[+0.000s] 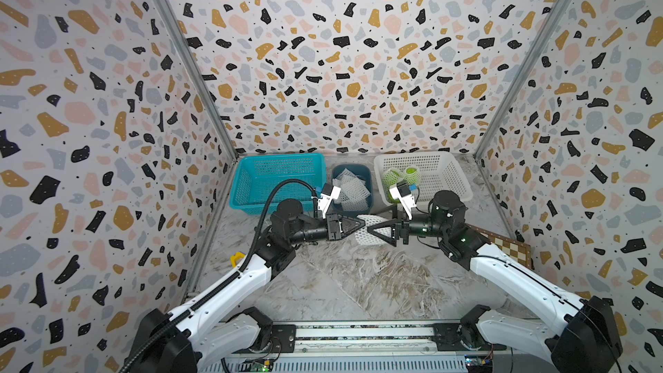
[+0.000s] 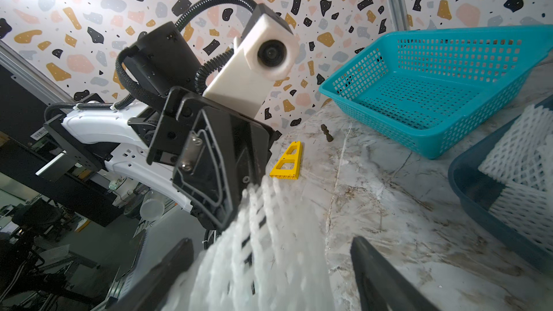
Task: Sleeve custard apples in foam nets
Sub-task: Adjust the foam net, then pick up the custard apple from the center of the board.
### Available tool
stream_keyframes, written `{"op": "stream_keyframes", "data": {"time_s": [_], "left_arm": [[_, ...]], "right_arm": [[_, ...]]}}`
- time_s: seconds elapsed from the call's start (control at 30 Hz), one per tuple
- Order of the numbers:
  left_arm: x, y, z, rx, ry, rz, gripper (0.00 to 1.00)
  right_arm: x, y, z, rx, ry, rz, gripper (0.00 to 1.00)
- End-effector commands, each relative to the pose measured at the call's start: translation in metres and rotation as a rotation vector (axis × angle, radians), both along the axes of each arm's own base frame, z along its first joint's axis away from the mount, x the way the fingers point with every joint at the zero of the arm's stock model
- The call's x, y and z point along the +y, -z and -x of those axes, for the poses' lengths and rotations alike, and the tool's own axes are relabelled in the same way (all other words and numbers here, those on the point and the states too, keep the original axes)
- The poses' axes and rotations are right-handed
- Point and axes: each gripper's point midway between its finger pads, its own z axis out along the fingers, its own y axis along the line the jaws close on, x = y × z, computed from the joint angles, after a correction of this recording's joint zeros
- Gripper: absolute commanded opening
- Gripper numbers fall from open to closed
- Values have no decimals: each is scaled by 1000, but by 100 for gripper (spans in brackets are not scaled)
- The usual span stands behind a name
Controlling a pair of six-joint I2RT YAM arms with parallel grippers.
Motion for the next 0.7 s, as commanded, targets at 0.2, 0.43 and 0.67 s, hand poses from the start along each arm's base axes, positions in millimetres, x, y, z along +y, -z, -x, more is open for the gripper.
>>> {"op": "stream_keyframes", "data": {"time_s": [0.2,0.43,0.67], "left_arm": [[13,-7,0,-55,-28,11,0],[44,8,-11,-21,-137,-33,0],[56,21,-8,-21,-187,-138,0]], "right_arm": [[-19,-4,-33,-28,185,60,100],[-58,-3,-86,18,418,101,100],[-127,56,-185,208,856,378,100]]}}
